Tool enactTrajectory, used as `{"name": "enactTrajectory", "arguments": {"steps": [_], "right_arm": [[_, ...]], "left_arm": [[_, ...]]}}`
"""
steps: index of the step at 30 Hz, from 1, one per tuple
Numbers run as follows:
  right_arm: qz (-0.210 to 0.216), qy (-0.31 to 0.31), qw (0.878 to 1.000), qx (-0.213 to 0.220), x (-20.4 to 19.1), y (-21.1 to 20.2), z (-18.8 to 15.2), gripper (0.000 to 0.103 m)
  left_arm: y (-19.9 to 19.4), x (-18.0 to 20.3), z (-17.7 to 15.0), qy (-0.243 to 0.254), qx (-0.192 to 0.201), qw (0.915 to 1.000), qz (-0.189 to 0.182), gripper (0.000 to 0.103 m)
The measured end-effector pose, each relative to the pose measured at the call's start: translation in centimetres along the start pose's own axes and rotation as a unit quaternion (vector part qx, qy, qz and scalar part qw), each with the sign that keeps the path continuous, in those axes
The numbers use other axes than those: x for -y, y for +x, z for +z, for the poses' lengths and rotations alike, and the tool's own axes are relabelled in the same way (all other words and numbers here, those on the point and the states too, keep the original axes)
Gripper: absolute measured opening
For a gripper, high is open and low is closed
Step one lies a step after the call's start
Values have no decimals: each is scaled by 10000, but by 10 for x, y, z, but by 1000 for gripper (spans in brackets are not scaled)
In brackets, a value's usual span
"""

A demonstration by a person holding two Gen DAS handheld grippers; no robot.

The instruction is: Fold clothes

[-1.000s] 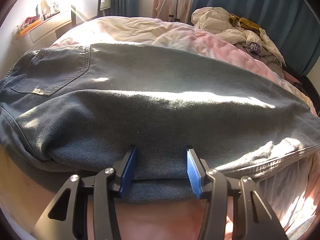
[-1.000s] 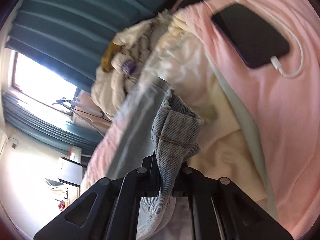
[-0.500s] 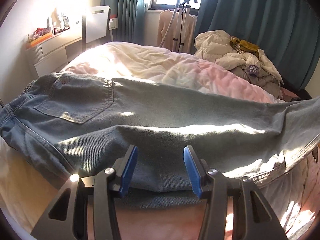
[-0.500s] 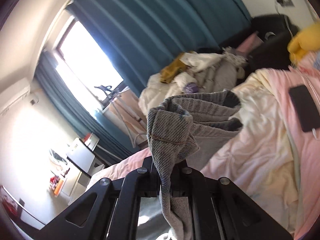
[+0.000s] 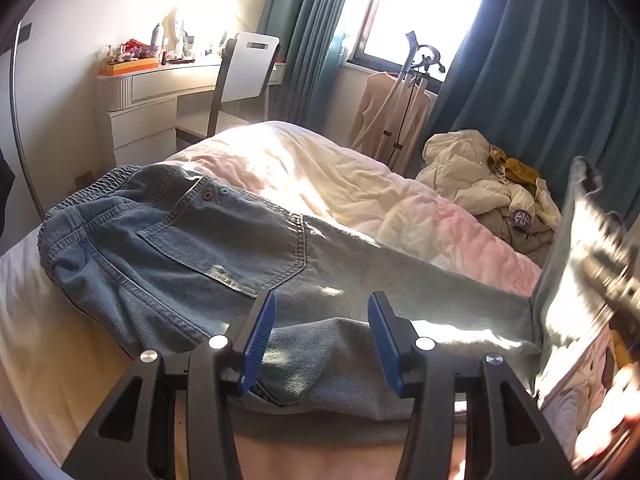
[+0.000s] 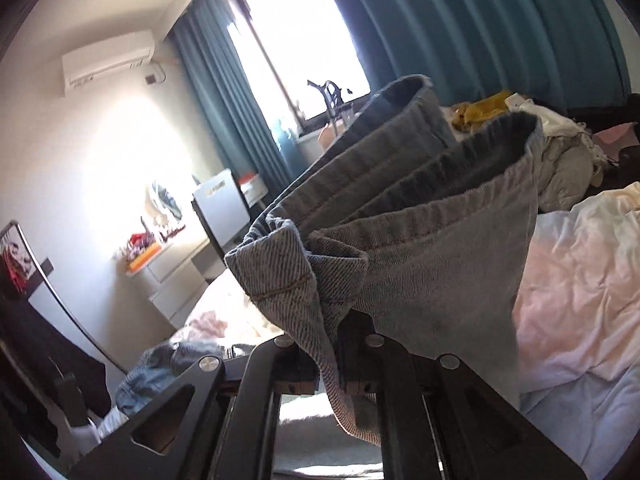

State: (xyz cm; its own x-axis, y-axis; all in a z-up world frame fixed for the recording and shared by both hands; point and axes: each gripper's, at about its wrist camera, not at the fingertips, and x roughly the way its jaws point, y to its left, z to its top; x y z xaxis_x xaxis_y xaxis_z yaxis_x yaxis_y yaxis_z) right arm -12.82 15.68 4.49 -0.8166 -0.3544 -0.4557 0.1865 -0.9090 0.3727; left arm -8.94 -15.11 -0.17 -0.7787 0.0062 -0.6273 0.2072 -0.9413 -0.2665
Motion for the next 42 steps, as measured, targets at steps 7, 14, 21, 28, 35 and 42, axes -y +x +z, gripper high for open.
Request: {"name": "enactTrajectory", "arguments": {"steps": [7,14,21,28,35,42], "right_arm": [[-231,-794,9857,-1469,-31,88,-120,5],[-351,-1099,9843,-1337,-43,91,-119,5],[31,-2053,9678,-1454,-100,99,-131,5],[379,-1500,9710,-1825,-64,104,-163,26],[930,-666,9724,-2033,-36,66,-121,43],[584,-75,9706,-2333,-1,114,-54,43]], "left_arm": [[9,-10,-2,-254,-221,9990,-277,49],[14,-10,-1,-296,-202,9984,-441,49],[26,-25,0,-719,-446,9936,-750,49],[26,-24,-5,-699,-502,9918,-944,49],[26,-6,-7,-346,-509,9908,-1202,49],[44,26,-25,177,-879,9792,-1819,49]]}}
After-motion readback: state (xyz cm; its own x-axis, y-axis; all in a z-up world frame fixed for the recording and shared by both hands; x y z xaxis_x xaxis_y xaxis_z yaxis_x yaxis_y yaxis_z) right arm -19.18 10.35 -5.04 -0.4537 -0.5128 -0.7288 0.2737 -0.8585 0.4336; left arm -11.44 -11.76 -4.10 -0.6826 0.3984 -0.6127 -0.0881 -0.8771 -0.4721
